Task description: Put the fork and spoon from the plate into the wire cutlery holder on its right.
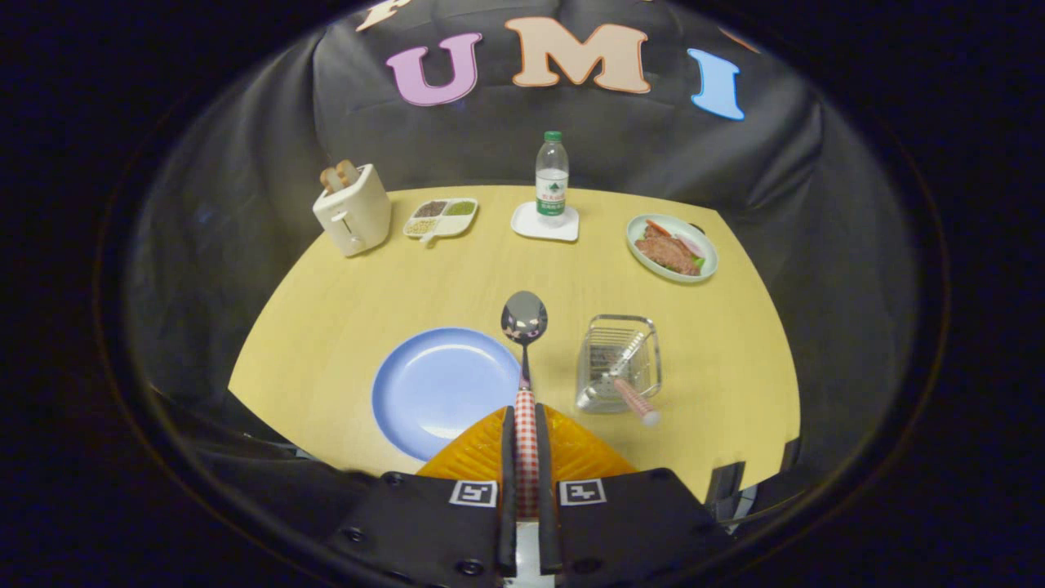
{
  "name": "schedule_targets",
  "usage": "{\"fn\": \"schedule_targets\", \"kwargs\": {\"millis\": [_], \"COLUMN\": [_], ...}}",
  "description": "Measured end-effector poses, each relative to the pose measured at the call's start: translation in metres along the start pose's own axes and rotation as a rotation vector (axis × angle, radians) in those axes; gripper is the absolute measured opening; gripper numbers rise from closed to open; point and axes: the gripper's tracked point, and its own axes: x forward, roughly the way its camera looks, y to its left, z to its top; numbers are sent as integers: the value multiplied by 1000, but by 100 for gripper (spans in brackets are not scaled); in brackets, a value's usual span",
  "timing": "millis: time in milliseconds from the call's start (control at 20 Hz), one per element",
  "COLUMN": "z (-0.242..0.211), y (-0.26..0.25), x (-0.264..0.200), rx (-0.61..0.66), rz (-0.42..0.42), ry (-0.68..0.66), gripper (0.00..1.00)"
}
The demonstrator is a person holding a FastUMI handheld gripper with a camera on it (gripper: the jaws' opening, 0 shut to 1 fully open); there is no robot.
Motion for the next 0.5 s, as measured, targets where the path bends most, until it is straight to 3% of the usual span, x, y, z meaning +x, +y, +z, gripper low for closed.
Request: {"fn": "schedule_targets", "kwargs": {"millis": [250,500], "z": [11,5], "y": [-39,-75], "x": [4,21], "rx": [-2,-24], "rz": [25,41], "ry": [110,302], "gripper": [14,14]}}
